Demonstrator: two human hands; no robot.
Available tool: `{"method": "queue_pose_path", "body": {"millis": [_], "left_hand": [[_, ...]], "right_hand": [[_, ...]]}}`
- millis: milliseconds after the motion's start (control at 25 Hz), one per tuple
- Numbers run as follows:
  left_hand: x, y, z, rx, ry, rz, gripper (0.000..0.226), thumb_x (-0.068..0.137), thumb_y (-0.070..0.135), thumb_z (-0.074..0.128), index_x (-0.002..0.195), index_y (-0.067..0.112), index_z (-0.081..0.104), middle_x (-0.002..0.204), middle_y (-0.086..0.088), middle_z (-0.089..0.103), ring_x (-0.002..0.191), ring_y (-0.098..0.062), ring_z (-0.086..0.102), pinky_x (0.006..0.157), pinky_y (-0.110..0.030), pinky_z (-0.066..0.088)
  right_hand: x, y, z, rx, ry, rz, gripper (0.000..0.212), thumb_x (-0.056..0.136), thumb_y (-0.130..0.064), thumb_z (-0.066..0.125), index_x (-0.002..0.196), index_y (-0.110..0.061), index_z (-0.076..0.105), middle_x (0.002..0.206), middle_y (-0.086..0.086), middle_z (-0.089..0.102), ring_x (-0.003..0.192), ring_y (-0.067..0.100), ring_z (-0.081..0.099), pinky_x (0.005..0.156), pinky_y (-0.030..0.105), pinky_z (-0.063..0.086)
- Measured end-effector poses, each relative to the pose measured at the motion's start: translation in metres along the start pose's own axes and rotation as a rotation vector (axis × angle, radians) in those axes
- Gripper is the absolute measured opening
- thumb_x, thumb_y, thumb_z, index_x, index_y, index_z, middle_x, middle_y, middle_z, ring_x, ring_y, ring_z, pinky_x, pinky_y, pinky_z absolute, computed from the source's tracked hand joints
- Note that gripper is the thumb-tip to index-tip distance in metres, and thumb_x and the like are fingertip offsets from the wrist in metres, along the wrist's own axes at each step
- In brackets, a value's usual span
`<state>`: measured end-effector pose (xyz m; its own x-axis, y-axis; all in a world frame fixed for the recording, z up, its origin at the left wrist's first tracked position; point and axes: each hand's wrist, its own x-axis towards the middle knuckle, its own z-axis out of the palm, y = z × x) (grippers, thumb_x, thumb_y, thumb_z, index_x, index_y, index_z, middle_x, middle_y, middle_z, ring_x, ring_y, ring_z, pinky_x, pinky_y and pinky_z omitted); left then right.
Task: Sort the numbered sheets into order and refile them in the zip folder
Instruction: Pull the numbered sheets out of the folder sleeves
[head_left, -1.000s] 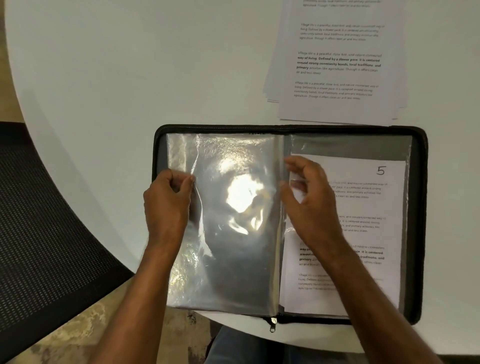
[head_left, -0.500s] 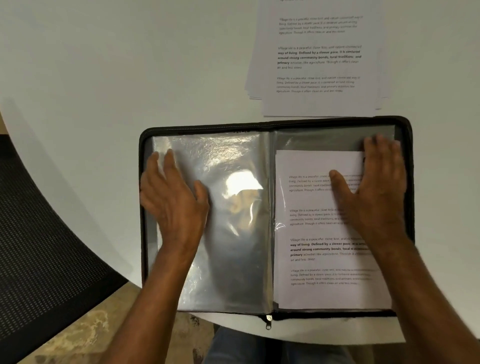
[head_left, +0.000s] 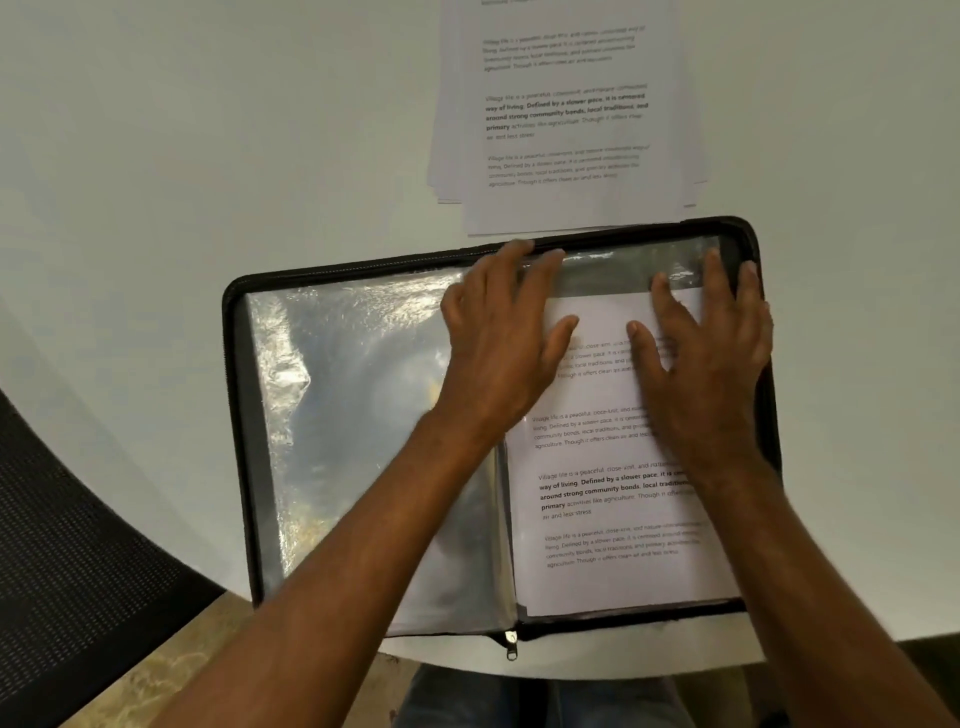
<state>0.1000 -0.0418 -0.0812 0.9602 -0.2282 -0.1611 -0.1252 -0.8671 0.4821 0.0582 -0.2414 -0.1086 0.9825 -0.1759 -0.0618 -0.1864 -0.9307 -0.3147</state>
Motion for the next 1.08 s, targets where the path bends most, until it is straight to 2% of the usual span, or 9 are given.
{"method": "queue_pose_path", "body": {"millis": [120,280,400,480,600,680,760,880,1080], "left_hand": [[0.026,0.006,0.003,0.076,0.011,0.061,0.054,0.097,0.041,0.061,0.147,0.024,0.049,0.145,-0.004,0.047,0.136,-0.025,0.039,0.109,-0.044,0.024],[0.042,0.005,-0.001,0.103,0.072,0.109,0.022,0.098,0.033,0.062,0.118,0.027,0.067,0.126,-0.001,0.055,0.12,-0.024,0.046,0.093,-0.034,0.017],[0.047,0.005,-0.01,0.04,0.008,0.104,0.014,0.098,0.033,0.061,0.109,0.03,0.069,0.12,0.003,0.056,0.118,-0.019,0.045,0.095,-0.034,0.018],[0.049,0.008,-0.017,-0.047,-0.048,0.087,0.013,0.098,0.028,0.058,0.104,0.032,0.069,0.111,0.008,0.059,0.112,-0.013,0.049,0.094,-0.034,0.02],[0.051,0.014,-0.028,-0.18,-0.111,0.074,0.029,0.089,0.01,0.051,0.092,0.03,0.072,0.098,0.01,0.064,0.1,-0.011,0.057,0.095,-0.033,0.023],[0.054,0.013,-0.032,-0.228,-0.135,0.09,0.036,0.083,0.002,0.05,0.083,0.028,0.076,0.092,0.009,0.069,0.093,-0.012,0.062,0.099,-0.037,0.039],[0.061,0.01,-0.036,-0.268,-0.189,0.084,0.037,0.082,-0.002,0.057,0.077,0.027,0.077,0.09,0.008,0.071,0.089,-0.013,0.066,0.092,-0.041,0.053],[0.073,0.012,-0.039,-0.2,-0.316,0.041,0.035,0.089,-0.001,0.062,0.085,0.027,0.081,0.098,0.01,0.075,0.095,-0.012,0.067,0.097,-0.043,0.053],[0.074,0.02,-0.036,-0.066,-0.4,0.111,0.022,0.099,0.024,0.067,0.116,0.035,0.075,0.115,0.015,0.07,0.104,-0.007,0.064,0.109,-0.049,0.042]], "right_hand": [[-0.002,0.003,-0.002,0.062,0.056,-0.029,0.04,0.106,-0.037,0.052,0.143,-0.028,0.059,0.168,0.008,0.025,0.155,0.033,0.016,0.122,0.055,0.017],[-0.007,0.004,-0.011,0.221,0.085,0.032,0.033,0.106,-0.033,0.055,0.137,-0.031,0.065,0.164,0.003,0.034,0.145,0.029,0.033,0.114,0.048,0.031],[-0.007,0.003,-0.021,0.419,0.095,0.067,0.035,0.106,-0.03,0.055,0.139,-0.023,0.063,0.16,0.007,0.039,0.142,0.019,0.038,0.114,0.016,0.032],[-0.006,0.001,-0.03,0.549,0.141,0.108,0.037,0.107,-0.023,0.055,0.143,-0.018,0.058,0.153,0.011,0.043,0.136,0.002,0.042,0.106,0.004,0.033],[-0.006,-0.003,-0.041,0.712,0.219,0.192,0.037,0.106,-0.01,0.05,0.143,-0.01,0.054,0.14,0.013,0.051,0.114,-0.012,0.052,0.088,0.003,0.046],[-0.005,-0.004,-0.044,0.803,0.231,0.229,0.036,0.105,-0.003,0.047,0.141,-0.006,0.053,0.13,0.01,0.057,0.107,-0.01,0.058,0.081,0.006,0.05],[-0.003,-0.005,-0.045,0.858,0.23,0.253,0.036,0.105,-0.001,0.046,0.14,-0.004,0.053,0.12,0.005,0.061,0.102,-0.009,0.06,0.08,0.007,0.05],[-0.002,-0.008,-0.044,0.919,0.224,0.285,0.036,0.104,0.003,0.045,0.138,-0.004,0.054,0.109,-0.003,0.061,0.095,-0.009,0.06,0.079,0.007,0.049],[0.0,-0.01,-0.044,1.001,0.213,0.315,0.037,0.103,0.007,0.045,0.135,-0.008,0.055,0.105,-0.009,0.063,0.095,-0.005,0.061,0.084,0.008,0.047]]}}
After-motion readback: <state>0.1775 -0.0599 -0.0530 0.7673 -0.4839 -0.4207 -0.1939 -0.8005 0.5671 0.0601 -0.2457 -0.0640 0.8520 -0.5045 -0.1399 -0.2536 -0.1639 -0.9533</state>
